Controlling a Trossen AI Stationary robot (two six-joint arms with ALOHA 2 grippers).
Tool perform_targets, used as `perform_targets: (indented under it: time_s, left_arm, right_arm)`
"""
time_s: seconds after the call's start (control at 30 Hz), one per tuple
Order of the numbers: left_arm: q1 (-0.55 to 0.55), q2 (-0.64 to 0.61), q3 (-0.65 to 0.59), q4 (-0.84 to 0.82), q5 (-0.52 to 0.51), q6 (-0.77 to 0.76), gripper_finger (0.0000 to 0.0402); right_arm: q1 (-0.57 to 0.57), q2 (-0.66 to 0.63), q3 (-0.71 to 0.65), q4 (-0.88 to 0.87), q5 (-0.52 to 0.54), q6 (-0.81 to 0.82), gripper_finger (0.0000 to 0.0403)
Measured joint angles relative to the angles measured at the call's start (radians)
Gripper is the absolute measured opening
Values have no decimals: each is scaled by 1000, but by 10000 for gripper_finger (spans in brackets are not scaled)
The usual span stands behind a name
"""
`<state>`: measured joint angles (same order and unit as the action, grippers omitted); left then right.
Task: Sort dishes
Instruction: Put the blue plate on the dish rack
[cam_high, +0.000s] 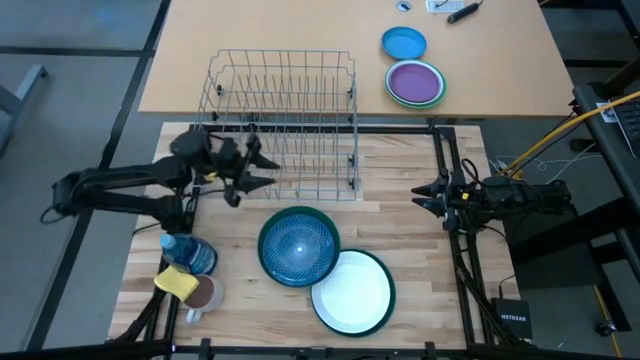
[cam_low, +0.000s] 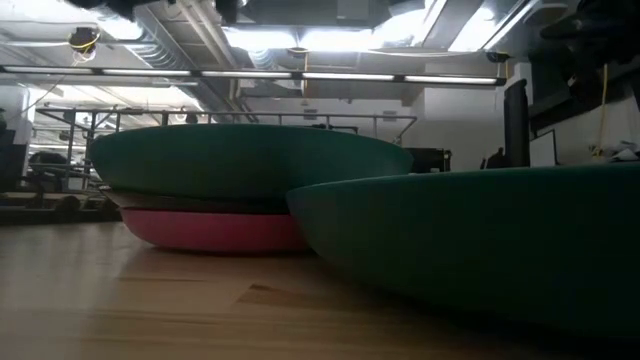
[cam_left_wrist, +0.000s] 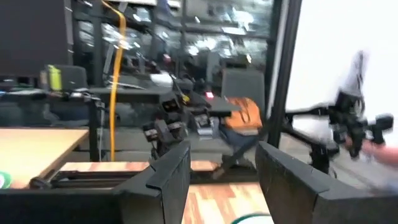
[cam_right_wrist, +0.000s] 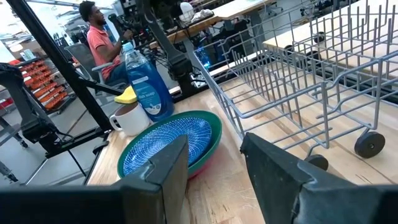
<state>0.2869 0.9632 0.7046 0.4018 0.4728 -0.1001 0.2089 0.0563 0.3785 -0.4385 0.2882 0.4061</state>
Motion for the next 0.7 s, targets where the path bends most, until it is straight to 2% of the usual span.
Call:
perform_targets:
  time_s: [0.37,0.57,0.7]
  left_arm:
    - [-153,229,274,-267,-12,193,170]
    - [-245,313,387,-492,-117,263,170]
    - [-312,348,410,-583,-144,264,170]
  right_arm:
    - [0,0,0,-8,0,0,163]
    - [0,0,0,-7,0,0,163]
    - [0,0,0,-8,0,0,163]
